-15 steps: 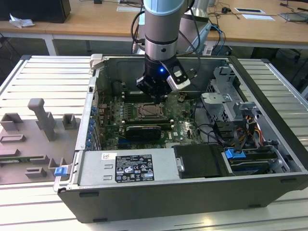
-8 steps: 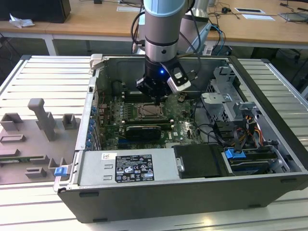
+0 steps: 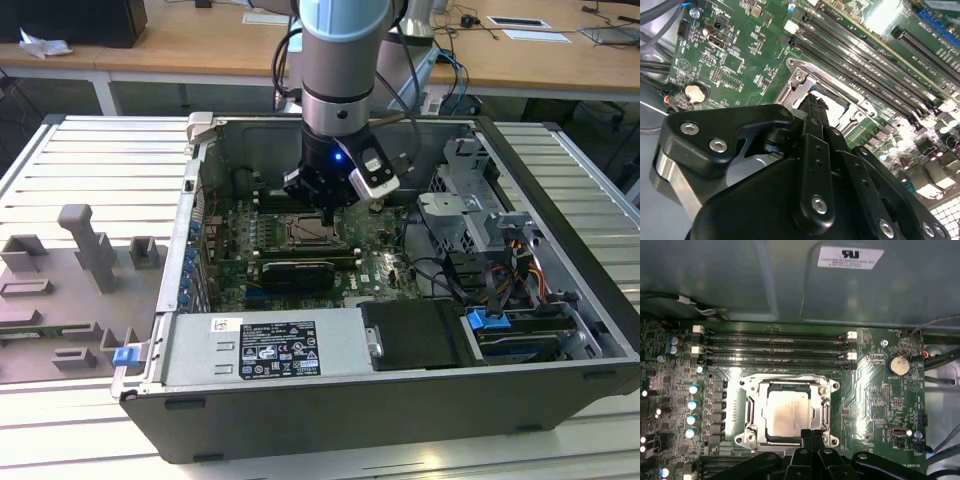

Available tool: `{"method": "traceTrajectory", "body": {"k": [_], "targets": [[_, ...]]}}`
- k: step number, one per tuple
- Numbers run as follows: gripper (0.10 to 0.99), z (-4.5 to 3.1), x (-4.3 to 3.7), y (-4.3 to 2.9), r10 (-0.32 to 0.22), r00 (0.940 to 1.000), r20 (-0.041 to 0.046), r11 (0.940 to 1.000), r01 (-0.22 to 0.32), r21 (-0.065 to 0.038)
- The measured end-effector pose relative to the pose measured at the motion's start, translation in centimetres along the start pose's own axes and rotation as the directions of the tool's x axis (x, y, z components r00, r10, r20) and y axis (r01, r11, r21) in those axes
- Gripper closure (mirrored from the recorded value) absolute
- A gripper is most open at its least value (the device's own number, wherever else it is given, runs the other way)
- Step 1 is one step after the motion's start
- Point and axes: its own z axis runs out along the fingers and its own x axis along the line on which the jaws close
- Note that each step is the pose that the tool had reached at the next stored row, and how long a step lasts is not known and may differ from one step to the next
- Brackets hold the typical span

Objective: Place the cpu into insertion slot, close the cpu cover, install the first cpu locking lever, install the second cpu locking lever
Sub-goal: 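Install the second cpu locking lever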

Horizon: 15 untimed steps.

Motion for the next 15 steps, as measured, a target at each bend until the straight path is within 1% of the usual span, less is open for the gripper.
{"method": "traceTrajectory", "body": {"k": [7,12,13,14,15], "targets": [[0.98,-0.16,0.01,-0.48,0.0,1.0,-0.0009,1.0,0.0,0.0],[0.98,-0.26,0.05,-1.44,0.0,1.0,-0.0011,1.0,0.0,0.0],[0.98,-0.27,0.05,-1.57,0.0,1.0,-0.0024,1.0,0.0,0.0],[0.98,-0.28,0.06,-1.68,0.001,0.9999,-0.0121,1.0,-0.001,0.0],[0.98,-0.29,0.06,-1.76,0.002,0.9998,-0.0185,1.0,-0.002,0.0]]}}
